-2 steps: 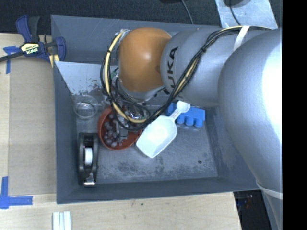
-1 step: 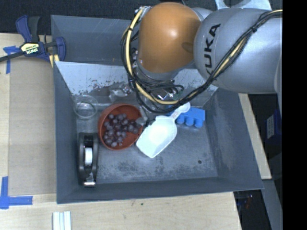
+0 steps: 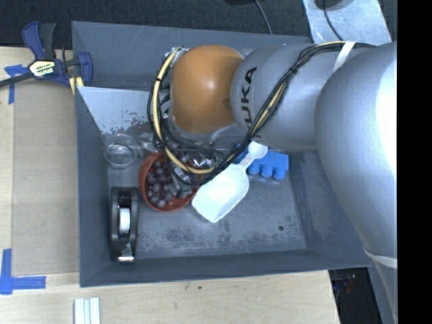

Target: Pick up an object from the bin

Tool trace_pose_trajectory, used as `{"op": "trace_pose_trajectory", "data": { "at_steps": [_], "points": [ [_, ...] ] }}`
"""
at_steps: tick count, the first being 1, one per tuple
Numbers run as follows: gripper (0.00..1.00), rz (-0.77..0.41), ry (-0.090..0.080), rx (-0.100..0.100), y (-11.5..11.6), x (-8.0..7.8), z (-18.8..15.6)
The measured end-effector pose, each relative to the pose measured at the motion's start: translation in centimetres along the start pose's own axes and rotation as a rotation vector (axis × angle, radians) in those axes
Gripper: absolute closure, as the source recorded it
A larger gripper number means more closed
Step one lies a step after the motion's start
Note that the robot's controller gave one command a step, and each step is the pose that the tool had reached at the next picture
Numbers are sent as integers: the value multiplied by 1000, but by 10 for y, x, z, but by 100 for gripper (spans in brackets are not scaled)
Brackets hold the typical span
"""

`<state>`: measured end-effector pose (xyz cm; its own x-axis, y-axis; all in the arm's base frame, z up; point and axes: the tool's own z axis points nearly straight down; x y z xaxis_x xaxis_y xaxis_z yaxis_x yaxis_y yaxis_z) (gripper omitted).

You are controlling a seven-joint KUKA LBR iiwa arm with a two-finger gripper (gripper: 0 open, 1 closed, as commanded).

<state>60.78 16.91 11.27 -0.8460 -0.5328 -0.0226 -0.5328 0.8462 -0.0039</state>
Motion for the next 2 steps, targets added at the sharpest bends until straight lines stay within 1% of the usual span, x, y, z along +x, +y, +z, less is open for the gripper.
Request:
{"op": "trace_pose_trajectory", "data": {
  "at_steps": [1,2],
  "points": [
    [0,5,6,0,-2,2,-12],
    [0,-232,-8,1,6,-2,15]
  ]
}}
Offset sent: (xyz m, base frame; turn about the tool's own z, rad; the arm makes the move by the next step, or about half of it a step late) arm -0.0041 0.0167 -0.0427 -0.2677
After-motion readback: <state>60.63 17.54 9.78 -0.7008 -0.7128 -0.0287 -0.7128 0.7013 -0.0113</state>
